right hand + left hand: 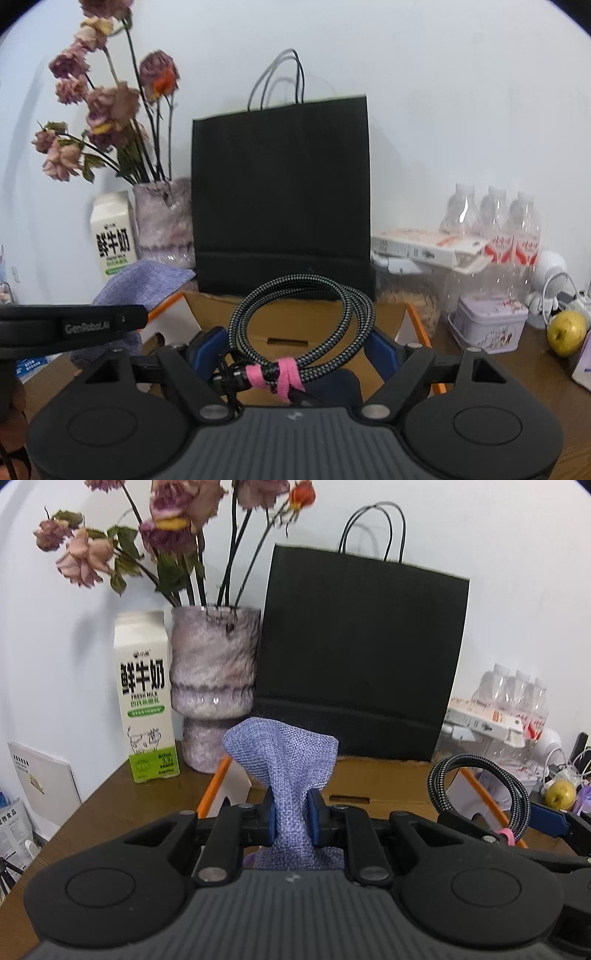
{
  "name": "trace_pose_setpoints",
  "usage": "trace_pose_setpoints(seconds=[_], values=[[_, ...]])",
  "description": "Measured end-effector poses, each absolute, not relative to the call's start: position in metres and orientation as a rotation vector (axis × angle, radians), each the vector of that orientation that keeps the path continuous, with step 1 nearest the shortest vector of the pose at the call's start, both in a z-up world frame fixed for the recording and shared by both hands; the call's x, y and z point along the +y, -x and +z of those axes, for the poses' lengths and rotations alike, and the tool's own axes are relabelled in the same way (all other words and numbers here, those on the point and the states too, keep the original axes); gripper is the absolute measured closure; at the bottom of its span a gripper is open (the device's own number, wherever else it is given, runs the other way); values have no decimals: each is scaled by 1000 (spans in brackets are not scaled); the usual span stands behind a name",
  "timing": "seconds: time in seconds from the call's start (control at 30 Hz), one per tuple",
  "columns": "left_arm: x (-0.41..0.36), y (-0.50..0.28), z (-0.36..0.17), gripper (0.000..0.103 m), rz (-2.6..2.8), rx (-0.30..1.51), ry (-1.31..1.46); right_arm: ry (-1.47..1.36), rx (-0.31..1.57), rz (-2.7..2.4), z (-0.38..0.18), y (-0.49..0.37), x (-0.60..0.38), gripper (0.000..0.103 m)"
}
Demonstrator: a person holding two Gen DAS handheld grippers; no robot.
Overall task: Organize objects
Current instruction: 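Carry the pouch with the left gripper and the cable with the right toward the red box, then open the left gripper over the red box while the right gripper releases the cable inside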
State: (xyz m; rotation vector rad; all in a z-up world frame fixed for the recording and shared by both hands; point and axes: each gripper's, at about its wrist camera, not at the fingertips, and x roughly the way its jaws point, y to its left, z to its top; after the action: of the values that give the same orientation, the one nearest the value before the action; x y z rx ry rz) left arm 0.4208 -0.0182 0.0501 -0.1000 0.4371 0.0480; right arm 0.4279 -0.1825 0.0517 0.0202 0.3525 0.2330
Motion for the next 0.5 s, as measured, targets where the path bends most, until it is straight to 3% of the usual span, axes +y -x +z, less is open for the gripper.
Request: trace_pose_setpoints(seconds=[0.3, 0.37, 0.4, 0.43, 0.47, 0.5], values=[[-23, -426, 37, 86, 36, 423, 82, -35, 393, 216, 29, -443, -186, 23], [-25, -425, 36, 80, 46, 411, 70, -31, 398, 212, 28, -444, -186, 22], [-25, -425, 36, 72, 55, 408, 67, -29, 403, 210, 27, -445, -186, 21], [-25, -424, 36, 46, 71, 404, 63, -25, 409, 205, 27, -446, -186, 14], [-25, -423, 37, 7, 81, 398, 64, -21, 416, 198, 26, -447, -186, 8], [-25, -422, 37, 0, 92, 384, 66, -13, 424, 185, 26, -447, -185, 0]])
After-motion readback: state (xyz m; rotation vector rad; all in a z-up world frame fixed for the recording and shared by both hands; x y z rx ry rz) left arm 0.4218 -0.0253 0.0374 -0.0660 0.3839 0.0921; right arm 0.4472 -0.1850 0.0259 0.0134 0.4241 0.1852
